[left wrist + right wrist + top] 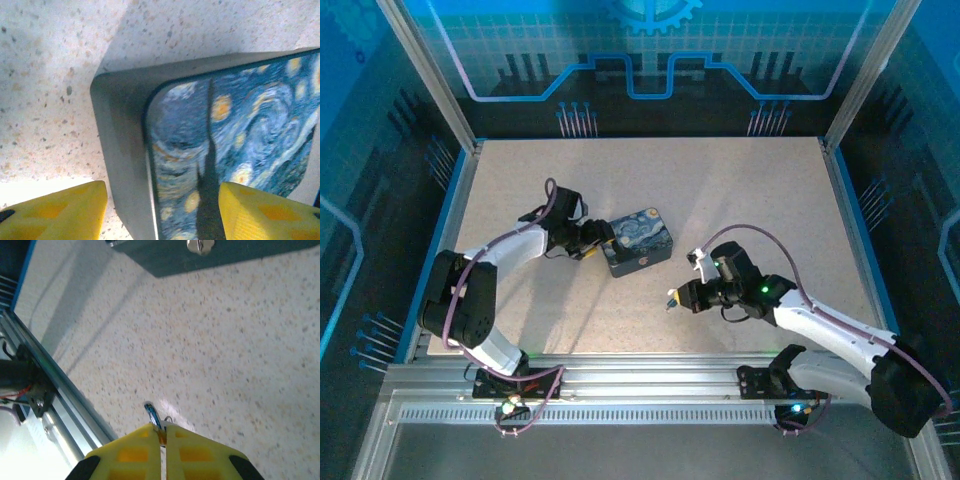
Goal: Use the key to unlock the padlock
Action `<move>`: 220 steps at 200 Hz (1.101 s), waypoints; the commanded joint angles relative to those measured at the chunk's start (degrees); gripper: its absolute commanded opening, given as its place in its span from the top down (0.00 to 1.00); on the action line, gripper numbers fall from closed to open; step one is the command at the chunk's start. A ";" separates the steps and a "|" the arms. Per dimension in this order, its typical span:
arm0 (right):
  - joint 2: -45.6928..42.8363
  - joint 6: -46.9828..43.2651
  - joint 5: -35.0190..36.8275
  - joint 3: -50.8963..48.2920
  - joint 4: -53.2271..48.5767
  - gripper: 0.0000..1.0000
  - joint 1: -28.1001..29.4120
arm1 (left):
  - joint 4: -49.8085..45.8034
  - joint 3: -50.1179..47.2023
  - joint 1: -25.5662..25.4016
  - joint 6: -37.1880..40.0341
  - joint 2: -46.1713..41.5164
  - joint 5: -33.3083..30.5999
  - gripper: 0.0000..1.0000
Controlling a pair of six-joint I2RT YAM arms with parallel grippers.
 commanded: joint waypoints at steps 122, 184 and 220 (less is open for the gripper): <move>6.61 -0.07 -3.15 -1.69 -4.52 0.90 -0.75 | -4.13 -5.81 1.87 4.40 -21.06 -10.45 0.20; 13.07 0.61 -3.00 -1.02 -1.70 0.90 -0.75 | -5.81 -7.67 2.39 4.27 -23.60 -10.91 0.19; 16.21 1.40 -3.26 -0.71 0.44 0.88 -0.75 | -5.80 -7.75 2.44 4.04 -23.43 -10.30 0.19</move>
